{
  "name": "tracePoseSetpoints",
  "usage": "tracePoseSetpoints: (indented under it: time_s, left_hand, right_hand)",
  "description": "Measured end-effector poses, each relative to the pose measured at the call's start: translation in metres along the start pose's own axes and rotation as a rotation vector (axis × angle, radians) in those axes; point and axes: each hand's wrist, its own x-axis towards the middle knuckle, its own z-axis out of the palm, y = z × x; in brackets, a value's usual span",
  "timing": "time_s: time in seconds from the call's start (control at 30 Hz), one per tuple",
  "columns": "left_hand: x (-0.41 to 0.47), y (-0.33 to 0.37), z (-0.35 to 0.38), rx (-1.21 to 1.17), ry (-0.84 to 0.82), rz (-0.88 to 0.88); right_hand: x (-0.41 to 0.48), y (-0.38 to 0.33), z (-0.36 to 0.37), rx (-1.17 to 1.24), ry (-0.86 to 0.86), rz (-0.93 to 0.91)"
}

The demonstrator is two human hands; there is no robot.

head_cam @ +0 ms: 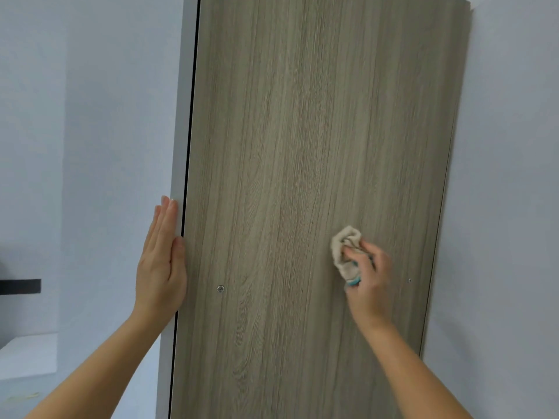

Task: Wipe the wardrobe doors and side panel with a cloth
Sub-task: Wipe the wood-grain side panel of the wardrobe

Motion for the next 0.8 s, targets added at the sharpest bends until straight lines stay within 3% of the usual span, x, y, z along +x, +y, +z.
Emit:
tracePoseSetpoints:
  time_s: [0.23, 0.37, 0.63, 0.8]
  left_hand:
    - [-0.004, 0.0, 0.001, 0.035, 0.01, 0.008]
    - [-0.004, 0.0, 0.001, 0.034, 0.014, 0.018]
    - [-0.004, 0.001, 0.001, 0.036, 0.019, 0.016]
    - [-0.002, 0.002, -0.001, 0.014, 0.014, 0.002]
  right_hand:
    - [0.007, 0.07, -0.033, -0.109, 0.085, 0.422]
    - [0.006, 0.098, -0.045, -0.181, 0.093, 0.573]
    - [0.004, 0.081, -0.036, -0.094, 0.186, 0.657]
    - [-0.013, 0.013, -0.012, 0.01, 0.204, 0.523]
